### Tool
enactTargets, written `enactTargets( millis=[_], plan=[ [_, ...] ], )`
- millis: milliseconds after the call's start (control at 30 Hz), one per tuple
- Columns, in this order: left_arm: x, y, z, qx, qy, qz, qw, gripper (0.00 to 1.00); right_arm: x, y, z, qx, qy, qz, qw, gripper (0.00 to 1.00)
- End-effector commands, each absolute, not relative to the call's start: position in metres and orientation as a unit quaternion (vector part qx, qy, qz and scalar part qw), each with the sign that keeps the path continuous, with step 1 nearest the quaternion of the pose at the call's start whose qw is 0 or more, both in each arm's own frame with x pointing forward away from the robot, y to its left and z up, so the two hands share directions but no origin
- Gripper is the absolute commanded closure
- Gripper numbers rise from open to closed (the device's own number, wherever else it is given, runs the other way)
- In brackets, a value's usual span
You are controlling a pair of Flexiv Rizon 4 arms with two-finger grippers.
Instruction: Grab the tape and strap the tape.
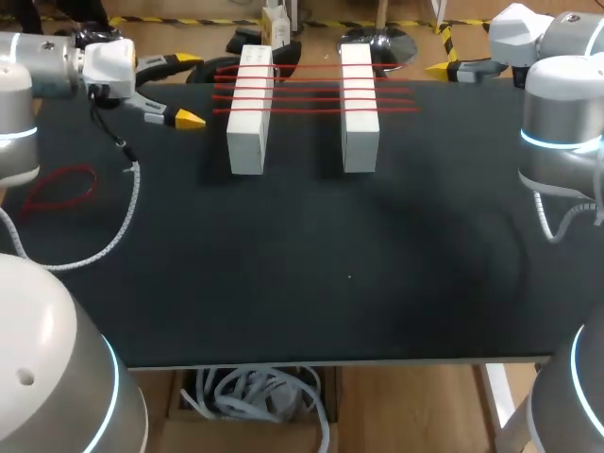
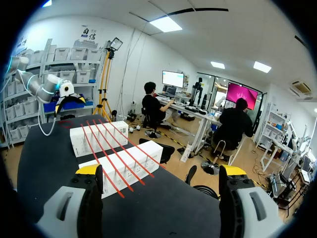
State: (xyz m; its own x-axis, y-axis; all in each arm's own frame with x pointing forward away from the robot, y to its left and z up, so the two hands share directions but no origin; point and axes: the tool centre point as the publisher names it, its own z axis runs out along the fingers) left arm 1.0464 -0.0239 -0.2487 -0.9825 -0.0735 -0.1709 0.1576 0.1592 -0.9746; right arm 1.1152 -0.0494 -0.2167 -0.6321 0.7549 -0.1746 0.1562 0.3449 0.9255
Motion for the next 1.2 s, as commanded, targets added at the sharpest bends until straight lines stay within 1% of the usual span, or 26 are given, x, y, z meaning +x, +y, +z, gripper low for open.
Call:
enactTargets(
  millis=[33,67,100,200,233,267,367,400,433,467,533,600,700,733,800,833,867,1000,1033,1133,1167,1200],
  plan=[
    [1.058,-0.024,-0.262,0.066,0.753,-0.653,0.044,0.84,1.115,-0.05,-0.217,0.3,0.76,0.488,0.307,0.0],
    [1.059,-0.025,-0.263,0.066,0.753,-0.653,0.042,0.87,1.115,-0.05,-0.217,0.3,0.76,0.488,0.307,0.0],
    [1.06,-0.025,-0.266,0.065,0.753,-0.654,0.04,0.88,1.115,-0.05,-0.217,0.3,0.76,0.488,0.307,0.0],
    [1.063,-0.027,-0.271,0.065,0.752,-0.655,0.036,0.85,1.115,-0.05,-0.217,0.3,0.76,0.488,0.307,0.0],
    [1.064,-0.028,-0.273,0.065,0.751,-0.656,0.035,0.84,1.115,-0.05,-0.217,0.3,0.76,0.488,0.307,0.0],
    [1.065,-0.029,-0.275,0.065,0.75,-0.657,0.034,0.78,1.115,-0.05,-0.217,0.3,0.76,0.488,0.307,0.0],
    [1.068,-0.031,-0.282,0.065,0.749,-0.659,0.03,0.84,1.115,-0.05,-0.217,0.3,0.76,0.488,0.307,0.0],
    [1.069,-0.031,-0.285,0.065,0.748,-0.66,0.03,0.91,1.115,-0.05,-0.217,0.3,0.76,0.488,0.307,0.0],
    [1.069,-0.031,-0.286,0.064,0.748,-0.66,0.03,0.95,1.115,-0.05,-0.217,0.3,0.76,0.488,0.307,0.0],
    [1.07,-0.032,-0.288,0.064,0.748,-0.66,0.029,0.94,1.115,-0.05,-0.217,0.3,0.76,0.488,0.307,0.0],
    [1.072,-0.032,-0.291,0.062,0.748,-0.66,0.029,0.88,1.115,-0.05,-0.217,0.3,0.76,0.488,0.307,0.0],
    [1.073,-0.033,-0.292,0.062,0.748,-0.66,0.029,0.89,1.115,-0.05,-0.217,0.3,0.76,0.488,0.307,0.0],
    [1.074,-0.035,-0.294,0.062,0.747,-0.661,0.026,0.81,1.115,-0.05,-0.217,0.3,0.76,0.488,0.307,0.0],
    [1.074,-0.036,-0.295,0.062,0.747,-0.662,0.025,0.8,1.115,-0.05,-0.217,0.3,0.76,0.488,0.307,0.0],
    [1.074,-0.036,-0.296,0.063,0.747,-0.662,0.025,0.8,1.115,-0.05,-0.217,0.3,0.76,0.488,0.307,0.0],
    [1.074,-0.036,-0.296,0.062,0.746,-0.662,0.024,0.84,1.115,-0.05,-0.217,0.3,0.76,0.488,0.307,0.0],
    [1.074,-0.037,-0.296,0.061,0.746,-0.663,0.024,0.85,1.115,-0.05,-0.217,0.3,0.76,0.488,0.307,0.0],
    [1.074,-0.037,-0.297,0.059,0.746,-0.663,0.023,0.84,1.115,-0.05,-0.217,0.3,0.76,0.488,0.307,0.0],
    [1.074,-0.037,-0.297,0.059,0.746,-0.663,0.023,0.81,1.115,-0.05,-0.217,0.3,0.76,0.488,0.307,0.0],
    [1.075,-0.038,-0.298,0.057,0.746,-0.663,0.023,0.8,1.115,-0.05,-0.217,0.3,0.76,0.488,0.307,0.0],
    [1.075,-0.038,-0.298,0.057,0.746,-0.663,0.023,0.78,1.115,-0.05,-0.217,0.3,0.76,0.488,0.307,0.0],
    [1.076,-0.038,-0.299,0.057,0.746,-0.663,0.024,0.79,1.115,-0.05,-0.217,0.3,0.76,0.488,0.307,0.0]
  ],
)
